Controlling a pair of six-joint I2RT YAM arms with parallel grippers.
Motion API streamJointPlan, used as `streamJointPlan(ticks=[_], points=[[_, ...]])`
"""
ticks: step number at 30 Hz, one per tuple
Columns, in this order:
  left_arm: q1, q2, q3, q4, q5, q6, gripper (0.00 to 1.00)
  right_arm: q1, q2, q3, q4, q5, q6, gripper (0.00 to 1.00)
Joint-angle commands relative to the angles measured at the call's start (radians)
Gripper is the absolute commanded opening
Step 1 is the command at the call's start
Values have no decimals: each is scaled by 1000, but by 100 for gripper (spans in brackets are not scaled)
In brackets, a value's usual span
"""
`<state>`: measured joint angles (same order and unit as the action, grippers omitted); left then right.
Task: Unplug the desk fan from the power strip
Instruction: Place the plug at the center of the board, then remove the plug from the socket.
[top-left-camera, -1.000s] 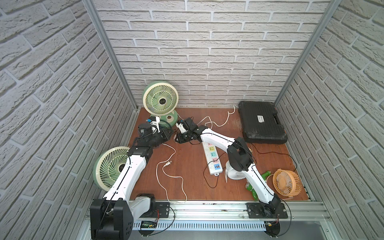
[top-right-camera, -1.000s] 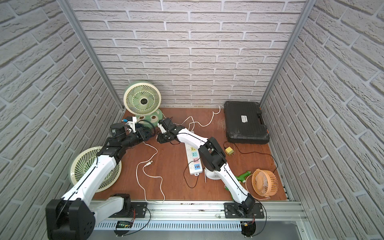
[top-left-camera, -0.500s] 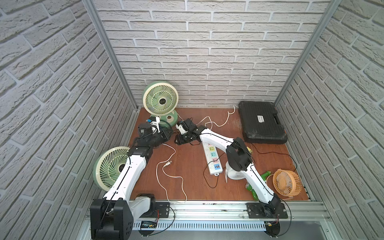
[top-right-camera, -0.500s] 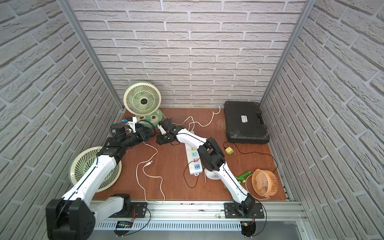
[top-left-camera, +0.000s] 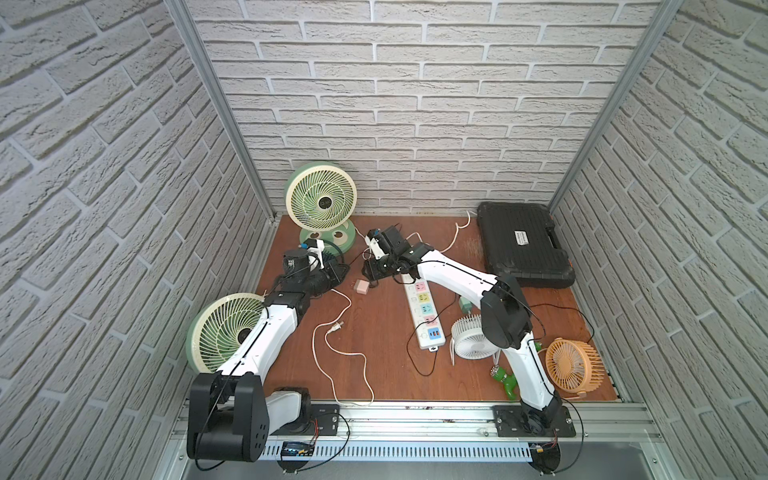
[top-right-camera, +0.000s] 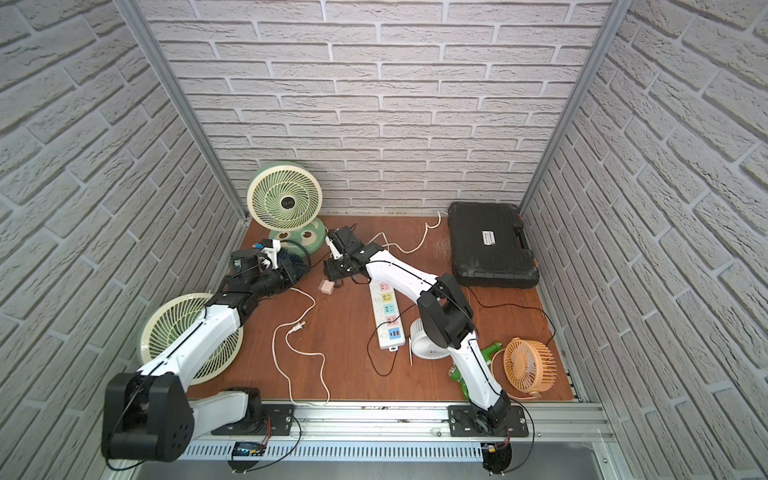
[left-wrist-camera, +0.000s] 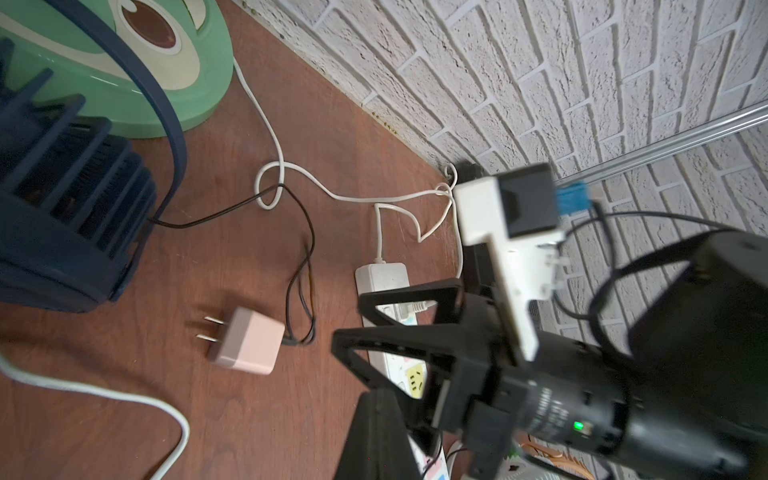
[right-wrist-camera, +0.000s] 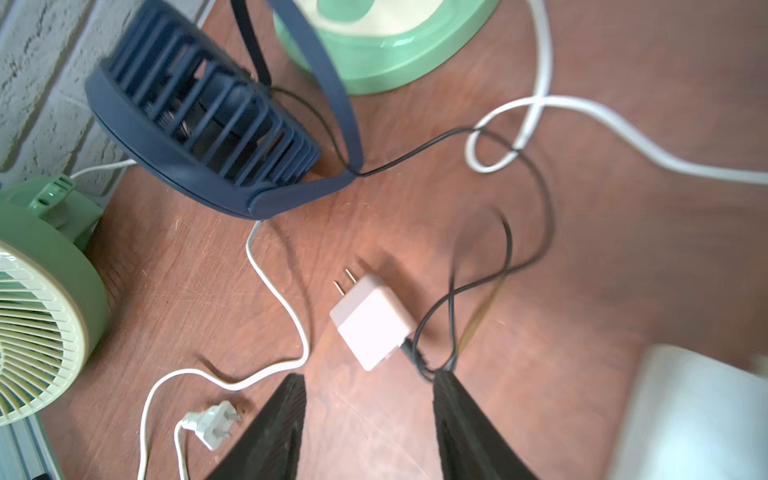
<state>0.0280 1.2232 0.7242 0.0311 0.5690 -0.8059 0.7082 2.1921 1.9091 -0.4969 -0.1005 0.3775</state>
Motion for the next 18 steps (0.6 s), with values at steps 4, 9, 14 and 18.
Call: streamJointPlan(ticks=[4, 9, 14, 18], points=[[-59, 102, -4, 129, 10, -3, 0, -20, -192, -173, 46, 157, -53, 54], [-147, 207, 31, 172, -11, -7, 0, -36, -315, -337, 91, 230, -51, 53], [-221, 315, 65, 225, -18, -26, 0, -58, -379, -479, 132, 280, -25, 51], [-270, 392, 93, 268, -17, -51, 0, -72, -379, -546, 182, 291, -12, 50]])
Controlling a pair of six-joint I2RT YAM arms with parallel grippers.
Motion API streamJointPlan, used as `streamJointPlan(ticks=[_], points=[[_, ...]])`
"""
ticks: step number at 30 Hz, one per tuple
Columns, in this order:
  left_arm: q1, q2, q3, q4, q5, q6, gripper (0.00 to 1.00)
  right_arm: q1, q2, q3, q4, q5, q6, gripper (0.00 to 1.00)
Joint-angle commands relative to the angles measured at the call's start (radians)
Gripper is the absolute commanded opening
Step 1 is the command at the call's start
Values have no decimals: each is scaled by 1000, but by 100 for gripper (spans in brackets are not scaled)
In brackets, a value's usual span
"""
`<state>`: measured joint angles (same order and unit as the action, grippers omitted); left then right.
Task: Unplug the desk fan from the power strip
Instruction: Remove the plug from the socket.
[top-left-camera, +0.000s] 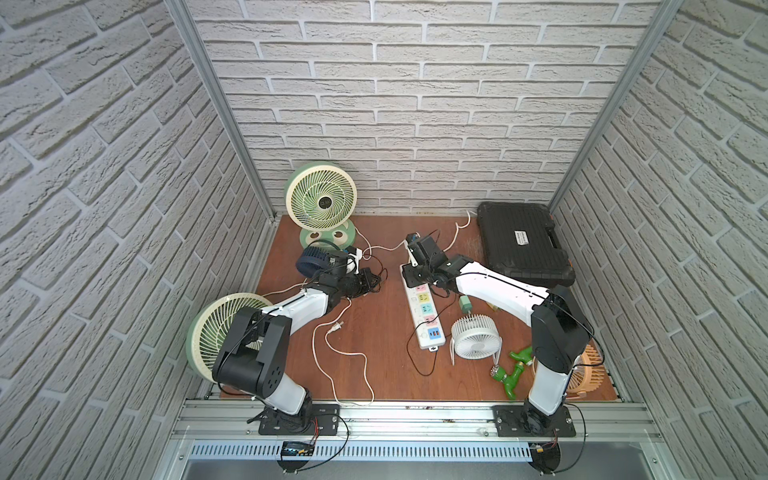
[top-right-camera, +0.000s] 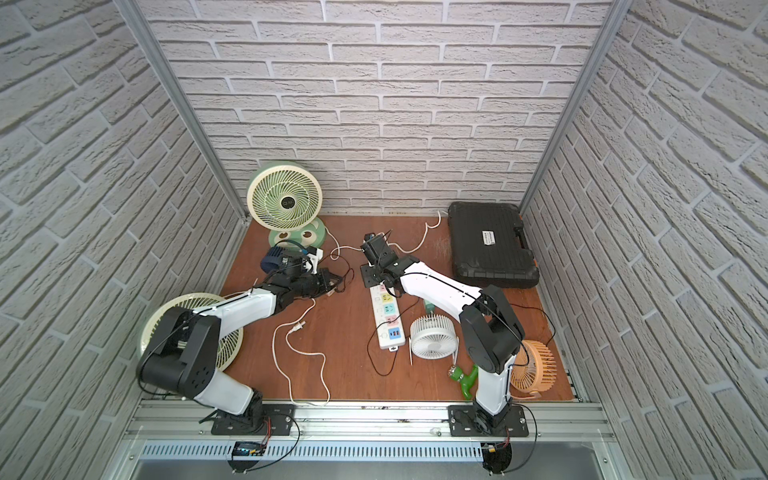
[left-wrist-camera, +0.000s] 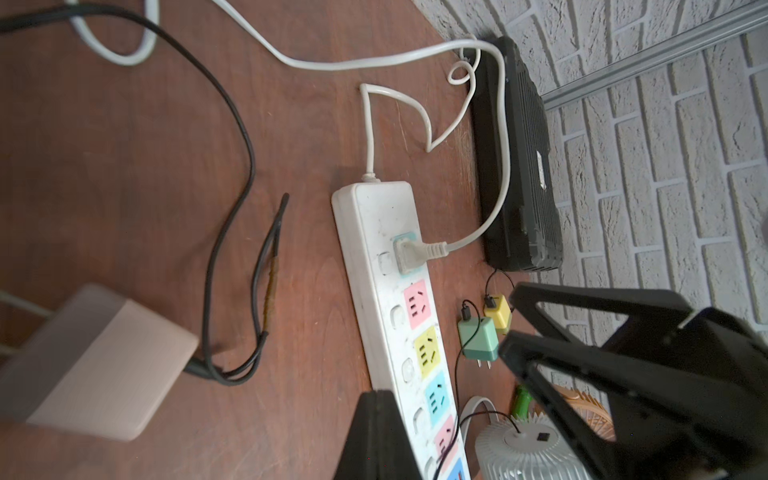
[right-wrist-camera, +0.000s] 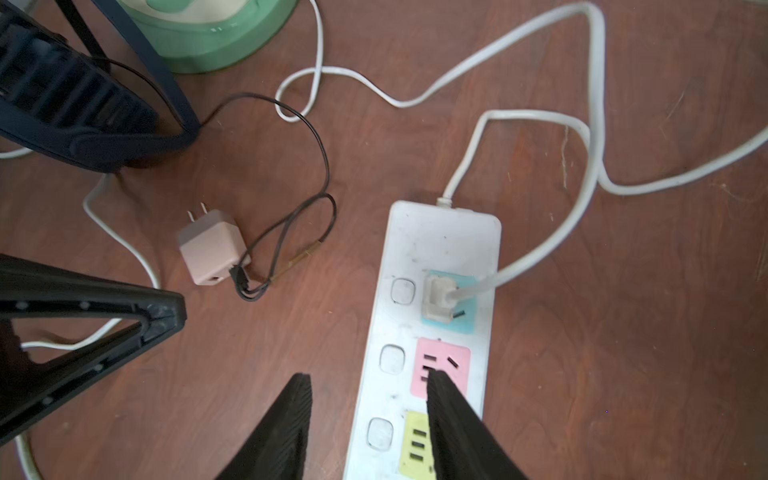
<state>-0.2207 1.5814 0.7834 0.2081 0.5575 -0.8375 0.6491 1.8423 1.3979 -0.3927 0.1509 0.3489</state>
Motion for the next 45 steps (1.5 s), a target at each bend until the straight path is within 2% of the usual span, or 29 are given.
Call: streamJointPlan(ticks=[1, 10, 14, 19, 30, 45], points=[[-31, 48, 39, 102, -7, -25, 0, -14, -24, -47, 90, 44, 17, 50], [-101, 173, 64, 181, -7, -73, 0, -43, 63, -68, 168, 30, 36, 49], [-116, 220, 66, 220, 3, -98, 0, -53, 105, -46, 178, 20, 42, 45], [-122, 249, 71, 235, 7, -108, 0, -60, 144, -17, 184, 20, 39, 39], [-127, 277, 75, 245, 16, -111, 0, -66, 202, 25, 182, 36, 39, 33], [-144, 335, 156, 267, 35, -141, 0, -65, 210, 31, 174, 60, 12, 6]])
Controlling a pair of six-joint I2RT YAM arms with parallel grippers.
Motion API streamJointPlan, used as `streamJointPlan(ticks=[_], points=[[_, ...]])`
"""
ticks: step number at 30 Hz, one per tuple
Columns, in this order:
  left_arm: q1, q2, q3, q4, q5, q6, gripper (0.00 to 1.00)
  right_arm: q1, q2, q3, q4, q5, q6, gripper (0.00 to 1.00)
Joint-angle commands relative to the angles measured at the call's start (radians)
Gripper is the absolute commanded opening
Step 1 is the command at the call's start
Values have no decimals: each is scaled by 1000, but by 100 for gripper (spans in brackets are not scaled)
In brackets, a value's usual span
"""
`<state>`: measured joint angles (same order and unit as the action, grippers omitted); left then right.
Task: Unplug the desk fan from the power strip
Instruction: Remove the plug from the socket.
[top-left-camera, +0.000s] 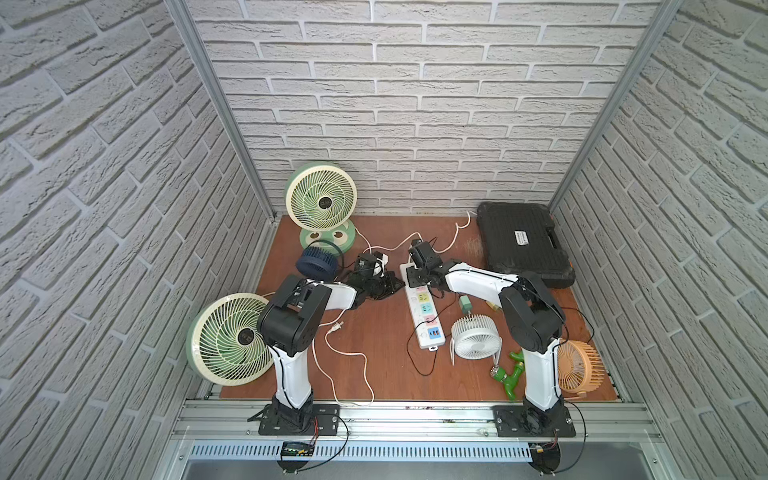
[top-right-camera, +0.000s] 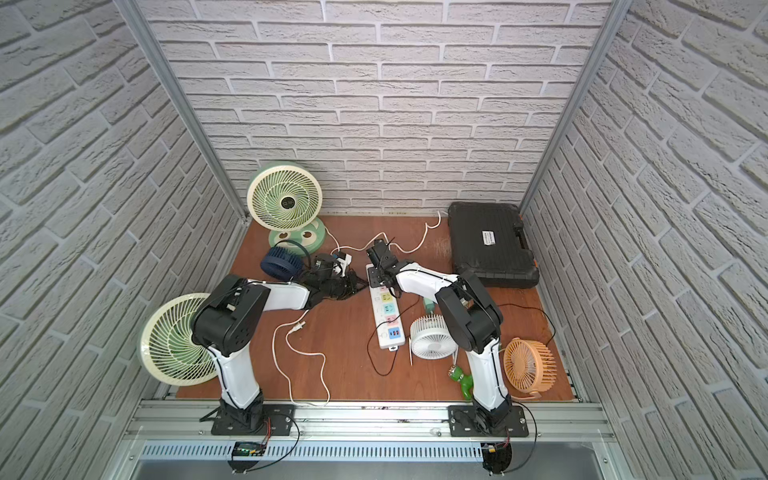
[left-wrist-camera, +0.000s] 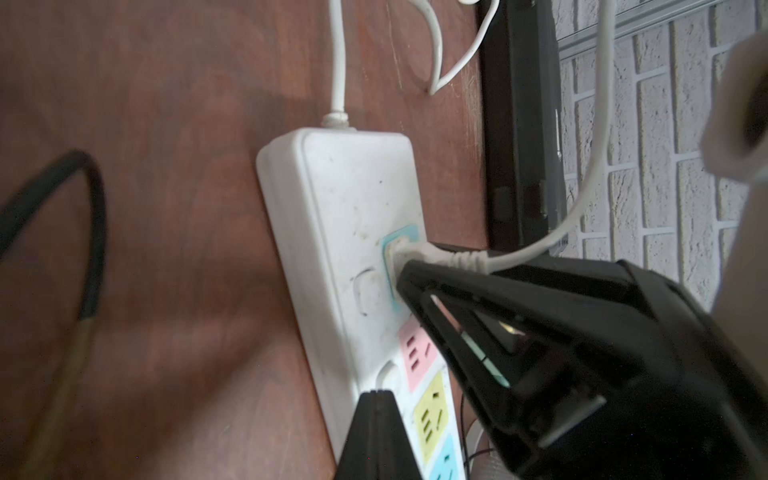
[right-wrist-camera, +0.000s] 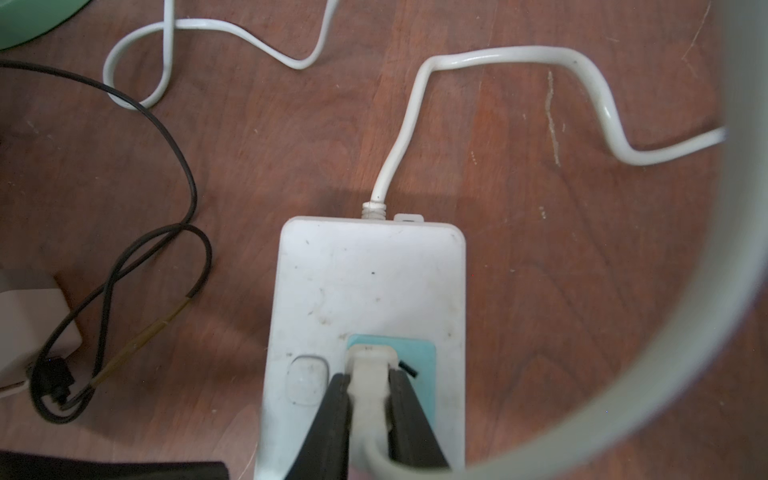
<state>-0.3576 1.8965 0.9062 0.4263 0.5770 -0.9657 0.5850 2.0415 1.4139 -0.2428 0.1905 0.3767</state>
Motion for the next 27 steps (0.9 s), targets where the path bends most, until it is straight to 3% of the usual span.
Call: streamJointPlan(ticks=[1, 27], points=[[-7, 23, 43, 50, 15, -13, 0, 1, 11, 12, 25, 21, -17, 5], [-18, 159, 149, 1, 14, -20, 0, 20, 8, 32, 7, 57, -39, 4]])
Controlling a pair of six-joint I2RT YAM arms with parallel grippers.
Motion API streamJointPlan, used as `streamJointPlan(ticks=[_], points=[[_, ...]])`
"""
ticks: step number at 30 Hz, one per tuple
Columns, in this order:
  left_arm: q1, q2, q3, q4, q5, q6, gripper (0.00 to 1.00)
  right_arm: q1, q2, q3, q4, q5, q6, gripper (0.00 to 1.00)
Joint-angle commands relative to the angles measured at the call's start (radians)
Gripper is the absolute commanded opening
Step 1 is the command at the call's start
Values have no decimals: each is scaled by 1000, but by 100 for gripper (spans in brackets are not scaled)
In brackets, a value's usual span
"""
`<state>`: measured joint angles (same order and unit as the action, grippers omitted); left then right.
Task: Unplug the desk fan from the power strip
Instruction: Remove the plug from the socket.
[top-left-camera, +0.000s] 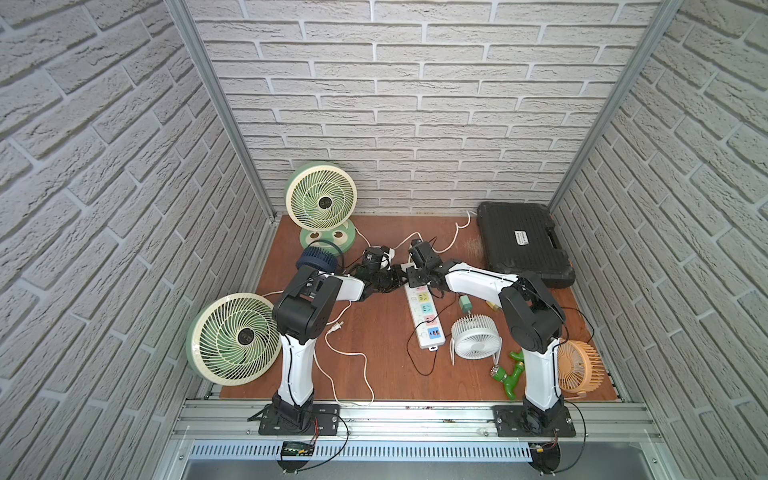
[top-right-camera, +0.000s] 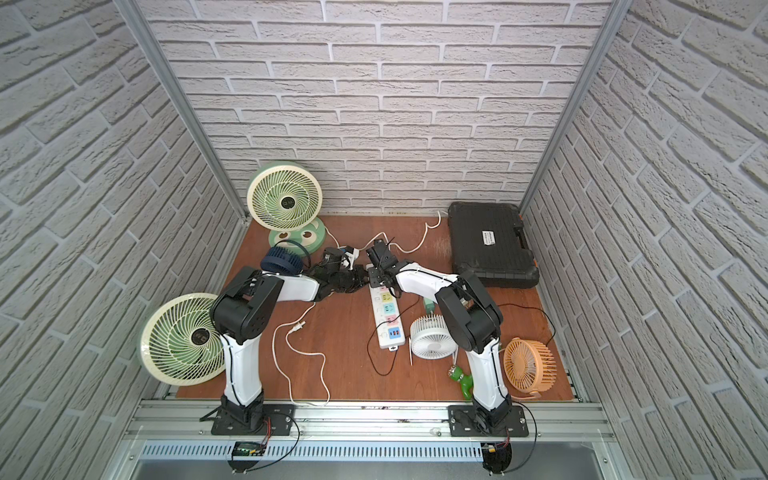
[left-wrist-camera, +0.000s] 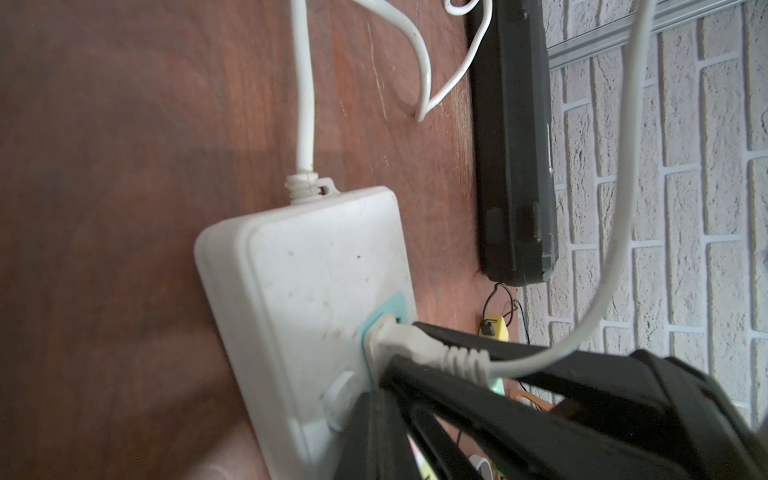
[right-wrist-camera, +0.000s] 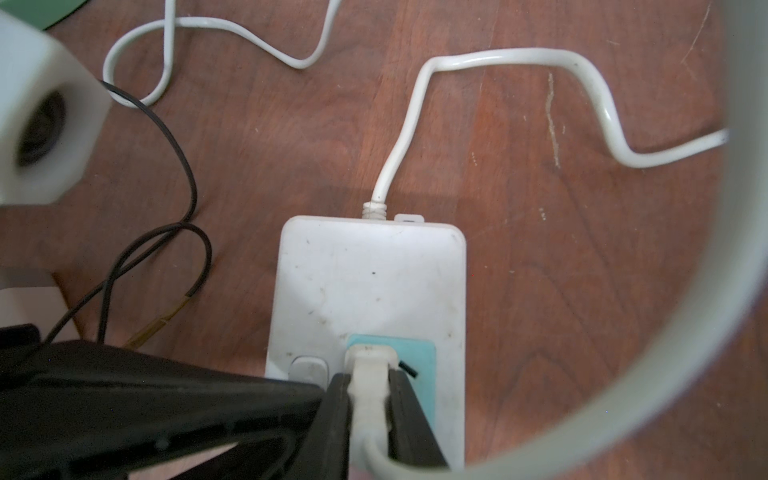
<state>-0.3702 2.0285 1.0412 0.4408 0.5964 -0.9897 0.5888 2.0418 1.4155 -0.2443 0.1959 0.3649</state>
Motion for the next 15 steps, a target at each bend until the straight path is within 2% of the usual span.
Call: streamJointPlan(ticks=[1, 4, 6, 12, 15], points=[[-5, 28, 13, -17, -7, 3, 0, 33, 9, 41, -2, 85, -44, 3], [-4, 28, 10, -26, -9, 7, 0, 75, 32, 88, -48, 174, -97, 3], [-4, 31, 7, -28, -10, 6, 0, 76, 46, 106, -64, 172, -89, 4], [-4, 29, 0, -29, -13, 6, 0, -13, 8, 17, 57, -61, 62, 4], [-1, 26, -6, -30, -12, 9, 0, 6, 6, 38, 46, -78, 57, 4]])
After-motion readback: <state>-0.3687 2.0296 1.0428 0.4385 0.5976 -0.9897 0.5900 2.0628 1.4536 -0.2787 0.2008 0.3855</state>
